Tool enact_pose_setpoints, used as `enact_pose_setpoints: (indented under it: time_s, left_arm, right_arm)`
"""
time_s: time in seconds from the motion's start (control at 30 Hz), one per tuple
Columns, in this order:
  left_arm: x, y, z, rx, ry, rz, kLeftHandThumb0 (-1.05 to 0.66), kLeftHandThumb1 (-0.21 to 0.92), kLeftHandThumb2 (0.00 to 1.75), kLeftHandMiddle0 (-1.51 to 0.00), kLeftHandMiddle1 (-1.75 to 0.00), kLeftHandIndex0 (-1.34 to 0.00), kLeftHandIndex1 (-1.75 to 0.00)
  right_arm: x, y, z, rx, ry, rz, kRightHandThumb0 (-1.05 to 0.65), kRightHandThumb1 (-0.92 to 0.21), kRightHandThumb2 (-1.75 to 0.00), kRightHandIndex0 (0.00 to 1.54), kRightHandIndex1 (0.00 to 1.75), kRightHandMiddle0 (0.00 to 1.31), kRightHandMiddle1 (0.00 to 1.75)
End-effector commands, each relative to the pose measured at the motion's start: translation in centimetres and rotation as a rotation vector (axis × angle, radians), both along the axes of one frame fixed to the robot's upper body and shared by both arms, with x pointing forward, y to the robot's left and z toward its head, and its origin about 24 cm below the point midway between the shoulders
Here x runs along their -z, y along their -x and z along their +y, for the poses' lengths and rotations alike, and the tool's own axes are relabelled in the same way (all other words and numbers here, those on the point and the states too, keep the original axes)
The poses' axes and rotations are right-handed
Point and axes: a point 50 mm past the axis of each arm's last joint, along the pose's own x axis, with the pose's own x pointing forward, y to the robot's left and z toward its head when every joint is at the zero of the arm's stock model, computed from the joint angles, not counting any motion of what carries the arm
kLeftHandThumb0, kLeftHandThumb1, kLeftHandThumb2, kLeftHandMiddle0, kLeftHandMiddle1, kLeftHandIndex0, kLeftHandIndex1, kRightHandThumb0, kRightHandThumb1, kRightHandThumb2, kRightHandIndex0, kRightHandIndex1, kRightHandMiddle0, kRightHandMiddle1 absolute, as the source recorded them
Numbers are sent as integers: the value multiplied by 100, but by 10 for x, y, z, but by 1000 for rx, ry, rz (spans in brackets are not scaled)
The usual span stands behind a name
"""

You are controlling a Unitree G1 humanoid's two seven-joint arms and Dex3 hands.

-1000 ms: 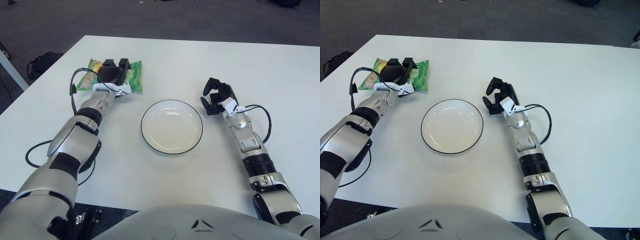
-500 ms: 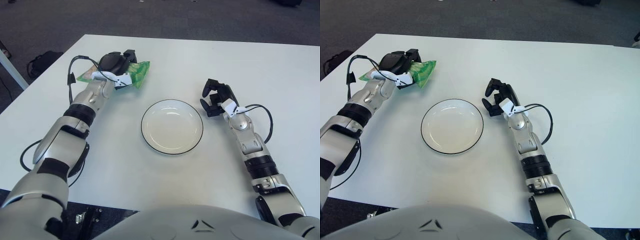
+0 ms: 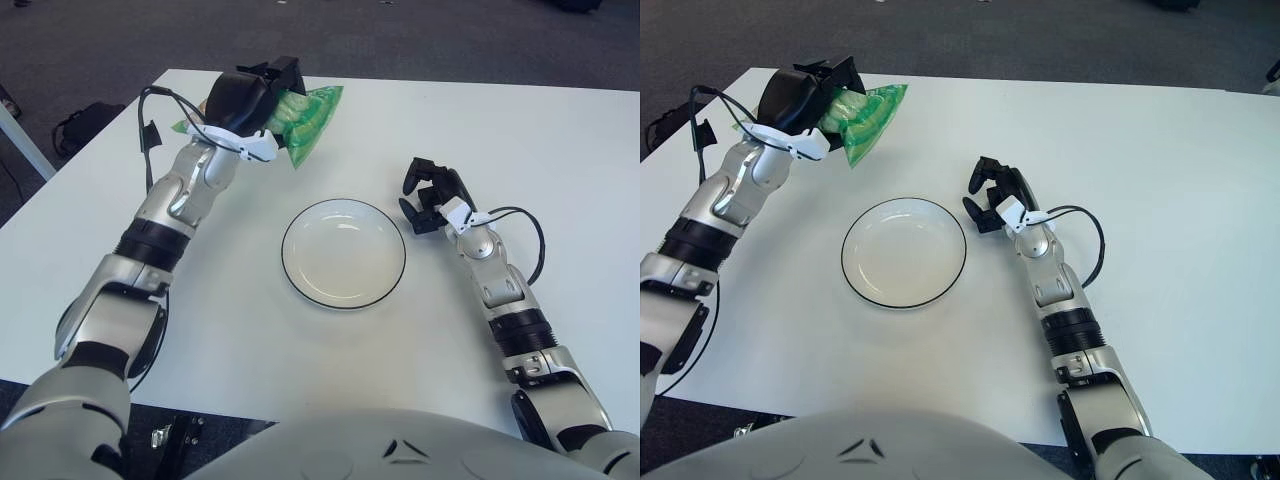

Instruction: Put the snack into the plate.

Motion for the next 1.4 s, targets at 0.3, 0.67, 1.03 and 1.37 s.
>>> enact_pose_setpoints:
  time_s: [0.3, 0.67, 1.03, 1.37]
  left_arm:
    - [8, 63, -19, 376, -48, 38, 0, -7, 175, -91, -170, -68, -175]
    - [52, 86, -47, 510, -107, 140, 0, -7, 173, -92, -167, -67, -175]
    - [64, 87, -54, 504, -283, 132, 0, 1, 165, -86, -168, -61, -175]
    - [73, 83, -53, 481, -341, 142, -1, 37, 125, -49, -174, -43, -173]
  right_arm:
    - [51, 17, -5, 0, 67, 238, -52, -22, -144, 130, 175, 70, 175]
    - [46, 17, -5, -32, 166, 213, -52, -23, -142, 130, 175, 69, 175]
    - [48, 14, -2, -22, 169, 230, -51, -25, -140, 129, 175, 67, 175]
    - [49, 13, -2, -29, 148, 233, -50, -26, -138, 128, 175, 66, 175]
